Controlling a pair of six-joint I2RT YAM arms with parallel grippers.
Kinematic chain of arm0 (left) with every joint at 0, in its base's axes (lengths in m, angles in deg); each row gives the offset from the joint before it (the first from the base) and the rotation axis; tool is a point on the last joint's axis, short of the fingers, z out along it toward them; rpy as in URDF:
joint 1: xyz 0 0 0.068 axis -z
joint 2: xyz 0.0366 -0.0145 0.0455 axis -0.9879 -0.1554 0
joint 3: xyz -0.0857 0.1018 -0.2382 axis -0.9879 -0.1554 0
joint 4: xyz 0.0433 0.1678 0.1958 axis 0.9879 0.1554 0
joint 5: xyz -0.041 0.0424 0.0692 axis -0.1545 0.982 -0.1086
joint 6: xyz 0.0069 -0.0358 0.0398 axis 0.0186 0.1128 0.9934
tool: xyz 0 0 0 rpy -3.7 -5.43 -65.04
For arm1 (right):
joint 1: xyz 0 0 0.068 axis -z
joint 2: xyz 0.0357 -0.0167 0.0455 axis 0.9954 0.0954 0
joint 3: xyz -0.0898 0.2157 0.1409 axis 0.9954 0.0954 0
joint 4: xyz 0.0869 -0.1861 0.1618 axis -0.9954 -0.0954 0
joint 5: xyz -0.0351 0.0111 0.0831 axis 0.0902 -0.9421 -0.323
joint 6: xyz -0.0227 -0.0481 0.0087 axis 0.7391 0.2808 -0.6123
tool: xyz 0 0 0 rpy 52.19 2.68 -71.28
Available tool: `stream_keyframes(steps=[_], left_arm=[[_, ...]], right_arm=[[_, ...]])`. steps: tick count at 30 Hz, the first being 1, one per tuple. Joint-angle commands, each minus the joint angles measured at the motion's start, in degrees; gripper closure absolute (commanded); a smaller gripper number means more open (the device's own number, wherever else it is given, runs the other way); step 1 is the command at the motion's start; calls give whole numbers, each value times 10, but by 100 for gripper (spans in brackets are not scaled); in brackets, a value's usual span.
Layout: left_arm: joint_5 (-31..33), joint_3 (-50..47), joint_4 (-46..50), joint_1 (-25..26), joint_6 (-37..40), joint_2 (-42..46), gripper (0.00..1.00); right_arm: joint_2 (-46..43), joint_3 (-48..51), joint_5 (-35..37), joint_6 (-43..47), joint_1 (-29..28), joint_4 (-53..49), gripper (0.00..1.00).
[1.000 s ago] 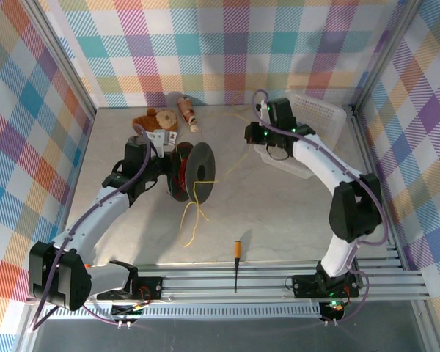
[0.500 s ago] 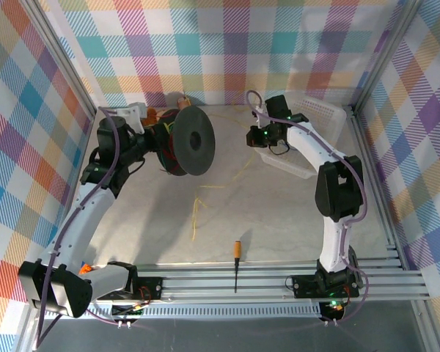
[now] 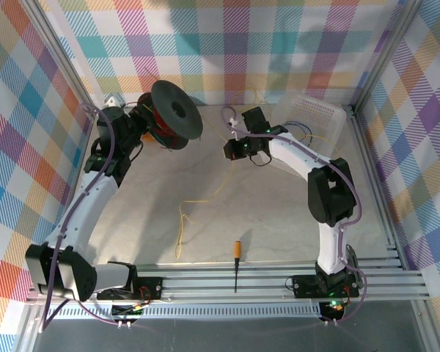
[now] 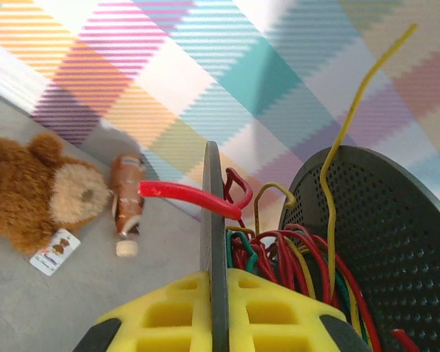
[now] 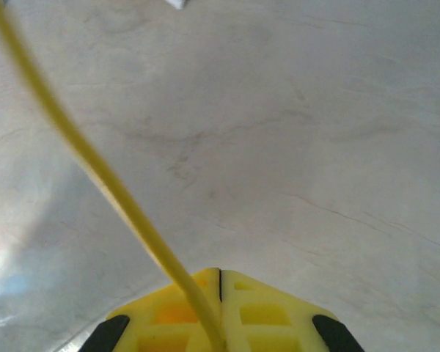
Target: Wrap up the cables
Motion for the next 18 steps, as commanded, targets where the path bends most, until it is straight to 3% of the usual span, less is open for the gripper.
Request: stream_keyframes(steps=[1, 7, 11, 18], left_arm=[[129, 39, -156, -15, -77, -20, 100], [203, 75, -174, -16, -63, -89, 100], [193, 110, -168, -15, -59, -123, 100], [154, 93, -149, -14, -92, -99, 100]], right_arm=[[-58, 20, -25, 30, -40, 57, 100], [-105, 89, -53, 54, -91, 152, 100], [-93, 83, -74, 59, -97, 150, 100], [-72, 71, -21, 42, -96, 136, 100]])
